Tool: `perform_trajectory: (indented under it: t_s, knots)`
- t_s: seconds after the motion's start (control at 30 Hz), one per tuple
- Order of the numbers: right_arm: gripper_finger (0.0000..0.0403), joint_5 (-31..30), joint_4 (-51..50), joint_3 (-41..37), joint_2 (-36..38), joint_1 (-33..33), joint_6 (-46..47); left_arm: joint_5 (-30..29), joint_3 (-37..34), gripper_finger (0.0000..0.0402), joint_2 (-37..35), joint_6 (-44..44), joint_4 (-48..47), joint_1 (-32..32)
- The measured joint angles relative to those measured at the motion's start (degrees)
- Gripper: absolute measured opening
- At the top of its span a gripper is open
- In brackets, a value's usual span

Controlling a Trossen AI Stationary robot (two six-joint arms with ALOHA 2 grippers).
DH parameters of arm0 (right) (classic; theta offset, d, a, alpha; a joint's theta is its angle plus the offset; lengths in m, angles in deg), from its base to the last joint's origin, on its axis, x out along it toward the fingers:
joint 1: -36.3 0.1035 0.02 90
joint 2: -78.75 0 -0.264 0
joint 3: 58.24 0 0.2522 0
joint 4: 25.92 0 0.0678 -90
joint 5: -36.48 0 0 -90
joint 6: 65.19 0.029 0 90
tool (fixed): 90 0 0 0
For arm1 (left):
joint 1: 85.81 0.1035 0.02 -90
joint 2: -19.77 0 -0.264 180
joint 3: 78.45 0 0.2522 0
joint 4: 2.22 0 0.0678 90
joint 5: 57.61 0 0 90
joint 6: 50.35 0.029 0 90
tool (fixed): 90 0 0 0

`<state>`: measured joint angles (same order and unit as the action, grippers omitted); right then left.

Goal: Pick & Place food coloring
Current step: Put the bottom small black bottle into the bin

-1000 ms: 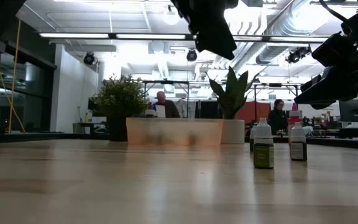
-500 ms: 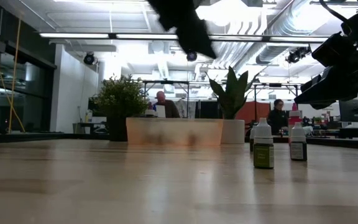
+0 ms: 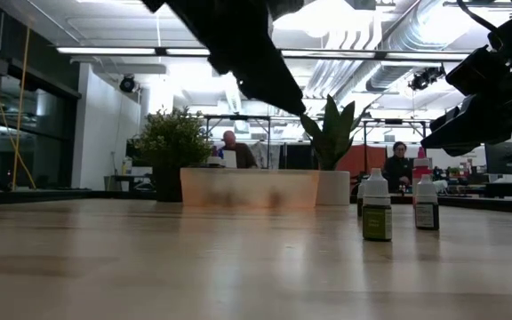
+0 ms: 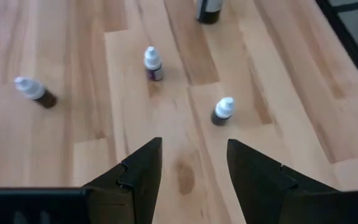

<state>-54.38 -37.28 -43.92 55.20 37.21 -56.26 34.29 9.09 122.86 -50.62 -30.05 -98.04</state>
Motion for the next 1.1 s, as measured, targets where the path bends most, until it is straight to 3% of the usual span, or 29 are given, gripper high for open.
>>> perform_trajectory:
  t_s: [0.5, 0.83, 1.1]
  knots:
    - [0.0, 0.0, 0.0, 0.0, 0.0, -0.01, 0.0, -0.2, -18.61, 0.0187, 0.08, 12.26, 37.06, -4.76]
    - [0.0, 0.0, 0.01, 0.0, 0.0, -0.02, 0.0, -3.52, -17.32, 0.0249, 5.6, 9.05, 40.29, -4.24]
    - [0.0, 0.0, 0.0, 0.01, 0.0, 0.0, 0.0, -0.86, -17.27, 0.0254, 5.92, 11.01, 40.59, -4.25]
